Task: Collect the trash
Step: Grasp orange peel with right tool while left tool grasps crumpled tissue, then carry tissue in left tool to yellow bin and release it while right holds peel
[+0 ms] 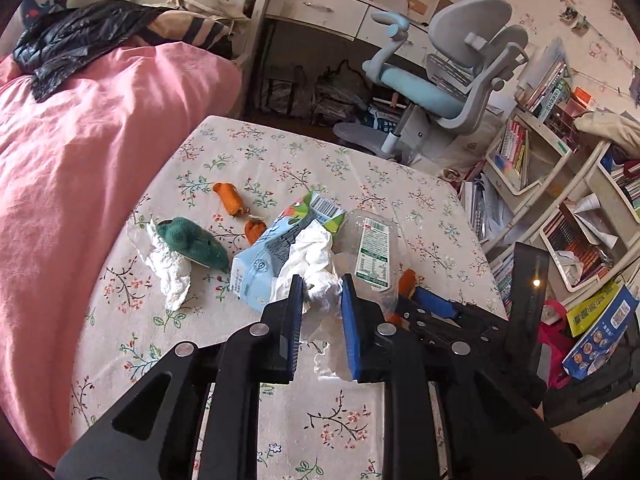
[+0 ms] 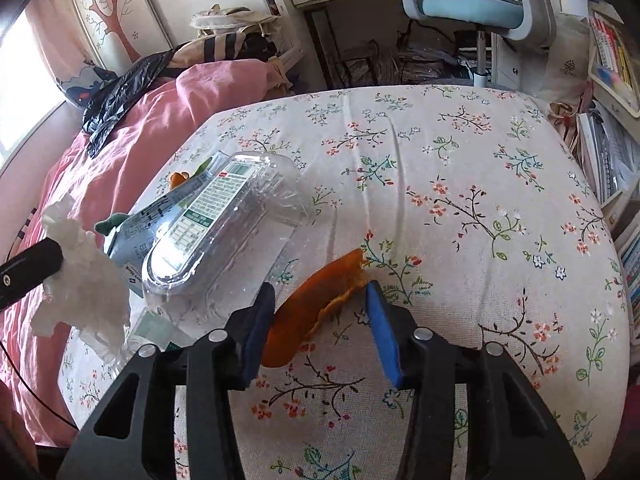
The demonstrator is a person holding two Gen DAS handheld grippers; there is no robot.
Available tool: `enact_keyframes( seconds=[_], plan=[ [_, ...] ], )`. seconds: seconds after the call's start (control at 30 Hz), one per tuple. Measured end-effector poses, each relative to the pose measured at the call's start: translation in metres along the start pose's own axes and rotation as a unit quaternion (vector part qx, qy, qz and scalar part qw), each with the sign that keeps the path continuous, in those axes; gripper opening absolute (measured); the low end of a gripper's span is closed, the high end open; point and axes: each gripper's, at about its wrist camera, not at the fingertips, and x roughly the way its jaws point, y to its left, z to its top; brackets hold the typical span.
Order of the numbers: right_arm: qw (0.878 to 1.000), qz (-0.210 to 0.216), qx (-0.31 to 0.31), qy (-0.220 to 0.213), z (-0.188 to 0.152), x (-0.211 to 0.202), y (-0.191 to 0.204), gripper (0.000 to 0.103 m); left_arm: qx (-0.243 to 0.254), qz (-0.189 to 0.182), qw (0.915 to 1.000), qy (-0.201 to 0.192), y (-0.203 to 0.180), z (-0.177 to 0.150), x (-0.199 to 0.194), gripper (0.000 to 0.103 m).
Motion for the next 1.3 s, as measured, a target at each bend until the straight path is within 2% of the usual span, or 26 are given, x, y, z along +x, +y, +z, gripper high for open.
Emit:
enact_keyframes(
  seconds=[0.07, 0.1, 0.17, 0.27, 0.5, 0.67, 0.7, 0.8, 1.17, 1.27, 1.3],
  plan=[
    [1.0, 0.003, -0.009, 0.006, -0.001, 0.0, 0.001, 0.023, 0.005, -0.008, 0.9999, -0.004, -0.003, 0.001, -0.002, 0.018],
    [1.0, 0.006, -0.012, 0.008, -0.003, -0.002, 0.0, 0.022, 0.008, -0.011, 0.9999, -0.007, -0.005, 0.0, -0.004, 0.018],
    [1.0, 0.007, -0.018, 0.011, -0.007, -0.006, -0.003, 0.022, 0.009, -0.018, 0.9997, -0.011, -0.007, 0.0, -0.007, 0.018],
    [1.0, 0.009, -0.022, 0.012, -0.014, -0.019, -0.01, 0.021, 0.0, -0.049, 0.9987, -0.01, -0.009, 0.0, -0.009, 0.018],
    [1.0, 0.015, 0.003, -0.017, -0.032, -0.069, -0.036, 0.021, -0.045, -0.158, 0.9861, 0.027, -0.017, -0.012, -0.001, 0.018],
    [0.999, 0.008, 0.019, -0.04, -0.046, -0.104, -0.059, 0.021, -0.03, -0.166, 0.9851, 0.034, -0.048, -0.022, 0.005, 0.018],
    [0.999, 0.007, 0.022, -0.044, -0.049, -0.109, -0.064, 0.021, -0.029, -0.175, 0.9835, 0.036, -0.056, -0.025, 0.007, 0.018],
    [0.998, 0.004, 0.034, -0.053, -0.056, -0.124, -0.079, 0.021, -0.046, -0.226, 0.9714, 0.056, -0.077, -0.03, 0.015, 0.018],
    [0.994, -0.021, 0.078, -0.078, -0.08, -0.164, -0.139, 0.021, 0.016, -0.249, 0.9646, 0.084, -0.176, -0.052, 0.041, 0.018],
    [0.992, -0.025, 0.096, -0.078, -0.088, -0.168, -0.155, 0.021, 0.031, -0.244, 0.9652, 0.088, -0.198, -0.057, 0.05, 0.018],
    [0.992, -0.025, 0.098, -0.076, -0.09, -0.167, -0.158, 0.021, 0.044, -0.233, 0.9677, 0.087, -0.205, -0.059, 0.052, 0.018]
  ],
)
